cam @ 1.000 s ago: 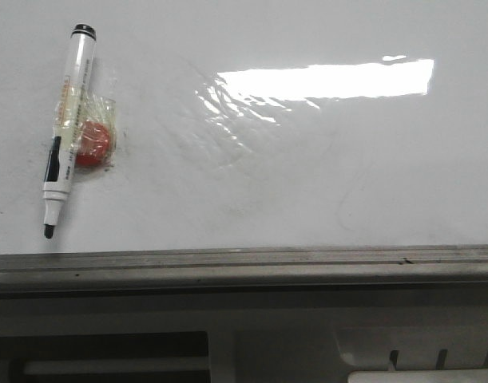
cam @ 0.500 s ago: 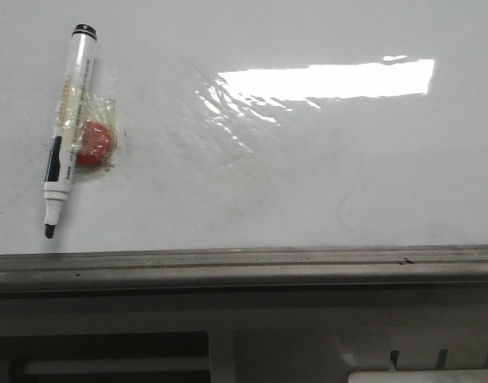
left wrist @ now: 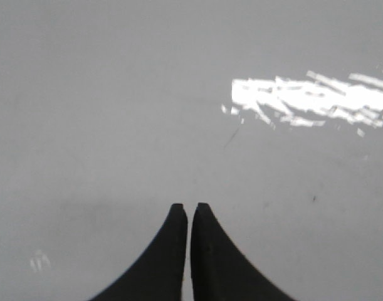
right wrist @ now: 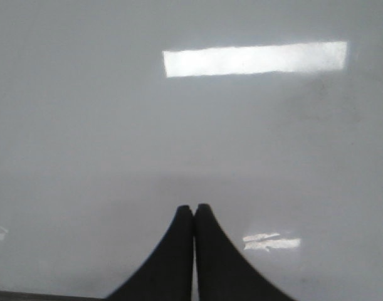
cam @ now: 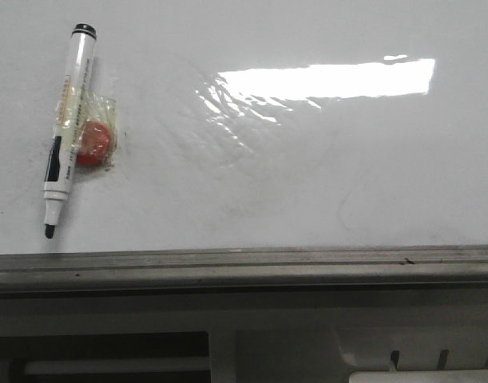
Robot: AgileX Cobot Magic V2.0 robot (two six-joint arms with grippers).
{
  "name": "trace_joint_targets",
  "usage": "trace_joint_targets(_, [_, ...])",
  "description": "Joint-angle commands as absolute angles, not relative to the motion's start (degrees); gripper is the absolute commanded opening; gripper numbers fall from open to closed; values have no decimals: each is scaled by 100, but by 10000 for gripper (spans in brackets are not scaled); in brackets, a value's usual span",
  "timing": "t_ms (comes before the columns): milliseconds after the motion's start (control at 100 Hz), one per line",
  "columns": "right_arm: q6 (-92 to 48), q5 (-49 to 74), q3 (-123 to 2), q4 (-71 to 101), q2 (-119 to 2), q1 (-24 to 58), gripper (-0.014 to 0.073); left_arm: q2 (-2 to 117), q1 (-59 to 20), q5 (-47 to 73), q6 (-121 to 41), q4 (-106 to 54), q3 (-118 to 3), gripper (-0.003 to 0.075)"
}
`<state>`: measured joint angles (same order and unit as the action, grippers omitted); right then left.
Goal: Write number 8 on whiteboard
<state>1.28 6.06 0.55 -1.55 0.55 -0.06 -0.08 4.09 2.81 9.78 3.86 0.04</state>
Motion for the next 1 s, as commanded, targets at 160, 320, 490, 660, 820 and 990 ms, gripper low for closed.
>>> trace_joint_targets(160, [88, 201, 30, 89, 116, -46, -63, -187, 425, -1790, 1026, 312, 189, -20])
trace_joint_targets(320, [88, 337, -137, 409, -246, -46, -63, -179, 425, -1791, 1036, 301, 63, -21])
trace_joint_targets(490, [74, 593, -665, 339, -838, -46, -63, 70, 425, -450, 1036, 301, -573, -21])
trace_joint_targets(660, [0, 751, -1204, 38, -1460, -46, -63, 634, 425, 874, 1026, 301, -1389, -20])
trace_joint_targets(820, [35, 323, -1232, 38, -1781, -46, -63, 1045, 425, 928, 1011, 336, -1517, -20])
trace_joint_targets(990, [35, 355, -1195, 38, -1826, -46, -63, 1239, 425, 915, 1011, 307, -1517, 78])
